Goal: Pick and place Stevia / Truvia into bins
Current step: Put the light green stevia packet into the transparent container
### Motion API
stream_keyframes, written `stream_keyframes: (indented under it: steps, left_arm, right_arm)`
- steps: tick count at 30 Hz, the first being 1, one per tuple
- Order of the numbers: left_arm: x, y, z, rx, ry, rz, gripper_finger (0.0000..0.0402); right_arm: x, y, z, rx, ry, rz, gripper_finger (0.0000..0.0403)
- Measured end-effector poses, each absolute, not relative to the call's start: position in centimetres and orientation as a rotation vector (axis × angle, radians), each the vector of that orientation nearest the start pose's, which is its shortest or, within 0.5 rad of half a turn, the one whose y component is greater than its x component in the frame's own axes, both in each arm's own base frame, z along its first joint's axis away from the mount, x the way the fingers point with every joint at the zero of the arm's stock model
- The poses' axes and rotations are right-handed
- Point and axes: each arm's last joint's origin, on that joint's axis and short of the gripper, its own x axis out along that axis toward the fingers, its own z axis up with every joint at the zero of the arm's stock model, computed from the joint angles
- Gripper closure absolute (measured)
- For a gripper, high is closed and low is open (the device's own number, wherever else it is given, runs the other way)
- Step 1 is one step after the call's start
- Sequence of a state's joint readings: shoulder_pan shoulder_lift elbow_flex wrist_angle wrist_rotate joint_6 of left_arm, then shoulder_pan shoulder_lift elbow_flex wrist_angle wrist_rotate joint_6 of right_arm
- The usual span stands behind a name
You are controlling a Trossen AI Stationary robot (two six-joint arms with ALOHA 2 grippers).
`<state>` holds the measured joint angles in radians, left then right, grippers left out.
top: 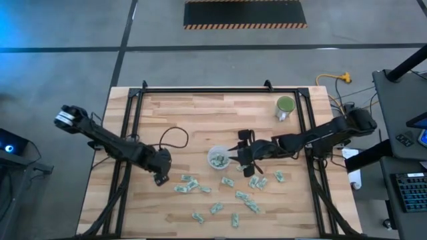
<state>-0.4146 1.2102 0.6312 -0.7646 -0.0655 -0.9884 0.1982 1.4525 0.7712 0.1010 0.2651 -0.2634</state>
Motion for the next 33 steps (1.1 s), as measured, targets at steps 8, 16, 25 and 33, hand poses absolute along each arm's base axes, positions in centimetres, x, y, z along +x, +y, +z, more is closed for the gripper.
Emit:
stream_keyframes:
  steps: [8,16,25,33]
  left_arm:
    - [17.5,-8.1,15.3,-0.42,1.417,0.39,0.018]
    - [18.0,-8.4,14.0,-0.371,1.476,0.399,0.0207]
    - [18.3,-8.4,14.7,-0.334,1.455,0.345,0.0363]
    - [19.3,-8.6,16.4,-0.213,1.363,0.27,0.0394]
  right_arm:
    - [28.9,5.0,21.5,-0.374,0.54,0.004,0.0273]
    - [28.6,5.0,21.4,-0.326,0.571,-0.007,0.0285]
    - [28.1,4.9,20.8,-0.304,0.655,-0.011,0.0298]
    - [26.7,4.6,20.5,-0.261,0.795,-0.029,0.031]
